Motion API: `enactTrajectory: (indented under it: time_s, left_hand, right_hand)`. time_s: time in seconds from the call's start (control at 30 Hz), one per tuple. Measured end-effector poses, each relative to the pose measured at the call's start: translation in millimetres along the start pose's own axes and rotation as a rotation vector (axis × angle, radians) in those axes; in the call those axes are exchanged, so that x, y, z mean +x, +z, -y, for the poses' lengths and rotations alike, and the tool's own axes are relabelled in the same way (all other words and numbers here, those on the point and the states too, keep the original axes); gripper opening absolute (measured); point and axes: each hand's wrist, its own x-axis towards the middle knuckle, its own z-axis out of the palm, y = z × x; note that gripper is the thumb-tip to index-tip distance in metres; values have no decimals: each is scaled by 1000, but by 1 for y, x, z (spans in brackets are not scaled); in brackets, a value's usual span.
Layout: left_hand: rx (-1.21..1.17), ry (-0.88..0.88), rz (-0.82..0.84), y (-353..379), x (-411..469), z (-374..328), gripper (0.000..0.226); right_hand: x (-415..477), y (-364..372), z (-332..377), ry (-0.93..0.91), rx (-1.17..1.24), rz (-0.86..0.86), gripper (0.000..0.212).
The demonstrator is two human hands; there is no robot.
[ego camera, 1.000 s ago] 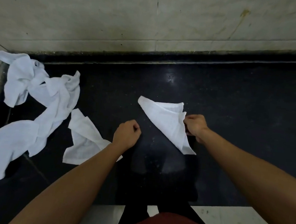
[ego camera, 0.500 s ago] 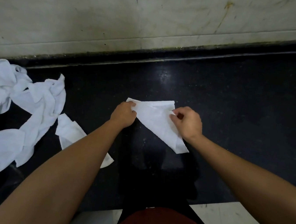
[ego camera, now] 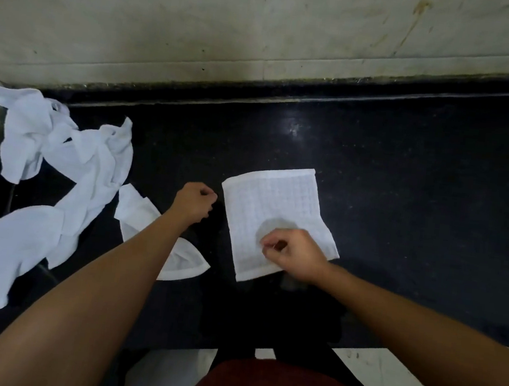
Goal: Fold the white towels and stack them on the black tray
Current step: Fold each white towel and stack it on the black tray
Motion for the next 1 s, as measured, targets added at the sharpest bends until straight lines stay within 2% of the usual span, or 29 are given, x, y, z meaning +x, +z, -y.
enactTrajectory:
  time_s: [0.07, 0.13, 0.2, 0.27, 0.33, 0.47, 0.6, 0.7, 0.77, 0.87, 1.0]
  left_hand:
    - [-12, -29, -17, 7, -5, 0, 21]
    - [49, -66, 20, 18, -14, -1, 32]
    - [176, -110, 112, 32, -26, -1, 38]
    - [274, -113, 170, 44, -35, 1, 32]
    - [328, -96, 158, 52, -36, 3, 19]
    - [418, -72, 64, 44, -31, 4, 9]
    - [468, -37, -29, 31, -27, 19, 30]
    - [479, -43, 49, 32, -42, 29, 43]
    - [500, -45, 124, 38, -57, 35, 43]
    - [429, -70, 187, 52, -71, 46, 31]
    - [290, -54, 150, 59, -80, 54, 21]
  right_hand:
    - [13, -25, -3, 83, -63, -306, 11]
    - [24, -54, -6, 224, -232, -457, 23]
    - [32, -73, -11, 411, -351, -406, 36]
    - [35, -75, -15, 530, -417, -301, 35]
    - [35, -67, -21, 542, -402, -268, 19]
    - [31, -64, -27, 532, -313, -382, 3]
    - [21, -65, -27, 527, -329, -349, 13]
    - [4, -62, -24, 524, -384, -318, 34]
    - [-12, -58, -26, 572, -481, -247, 46]
    - [-32, -47, -37, 618, -520, -153, 40]
    - [-42, -33, -48, 611, -286, -141, 26]
